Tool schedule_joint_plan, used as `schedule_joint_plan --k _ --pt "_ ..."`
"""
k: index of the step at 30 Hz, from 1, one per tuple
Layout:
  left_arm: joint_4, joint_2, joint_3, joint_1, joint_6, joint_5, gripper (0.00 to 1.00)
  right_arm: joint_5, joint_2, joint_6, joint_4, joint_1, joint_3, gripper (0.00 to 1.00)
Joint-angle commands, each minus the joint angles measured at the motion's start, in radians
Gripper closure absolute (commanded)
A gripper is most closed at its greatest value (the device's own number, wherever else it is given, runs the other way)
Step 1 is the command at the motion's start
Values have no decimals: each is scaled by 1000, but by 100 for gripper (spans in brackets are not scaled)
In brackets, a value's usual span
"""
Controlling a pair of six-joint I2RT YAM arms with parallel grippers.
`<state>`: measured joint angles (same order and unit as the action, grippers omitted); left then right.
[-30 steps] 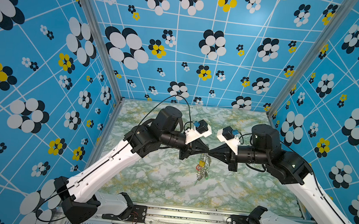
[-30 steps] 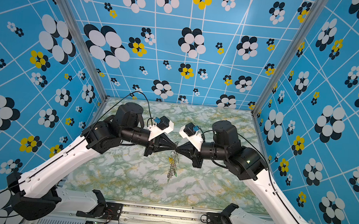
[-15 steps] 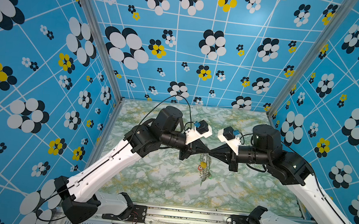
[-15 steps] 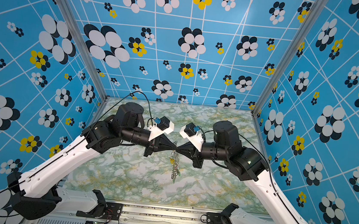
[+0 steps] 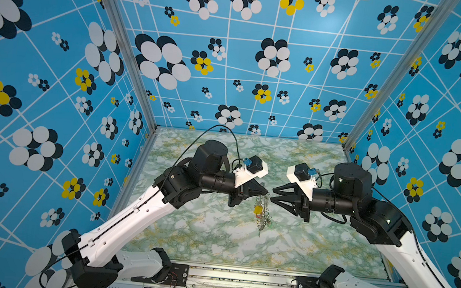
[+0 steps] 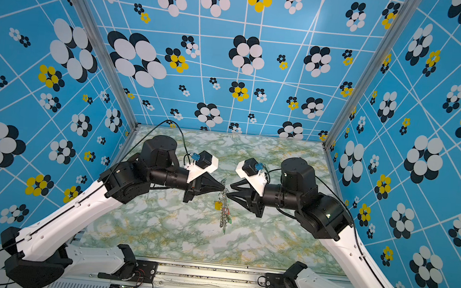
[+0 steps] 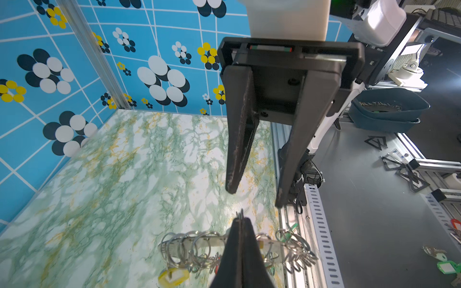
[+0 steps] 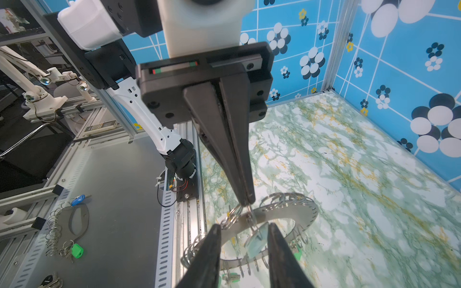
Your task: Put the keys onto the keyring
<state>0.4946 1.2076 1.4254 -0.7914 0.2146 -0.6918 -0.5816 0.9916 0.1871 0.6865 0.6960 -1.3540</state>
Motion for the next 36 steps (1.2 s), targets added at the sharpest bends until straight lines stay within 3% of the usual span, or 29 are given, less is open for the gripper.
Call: schedule_joint_plan --k 1,14,18,27,36 --pt "-145 -41 -20 16 -38 -41 100 11 -8 -17 -36 0 20 65" --pt "-251 -61 -50 21 -95 -95 100 11 6 0 -80 0 9 68" --pt "-289 -71 -62 27 -112 -98 100 3 14 -1 -80 -2 13 73" --pt "-370 -78 -79 39 -151 -105 100 -28 11 -34 -104 -1 19 100" --pt "-485 -75 -110 44 -189 -94 100 -128 27 -108 -187 -1 62 100"
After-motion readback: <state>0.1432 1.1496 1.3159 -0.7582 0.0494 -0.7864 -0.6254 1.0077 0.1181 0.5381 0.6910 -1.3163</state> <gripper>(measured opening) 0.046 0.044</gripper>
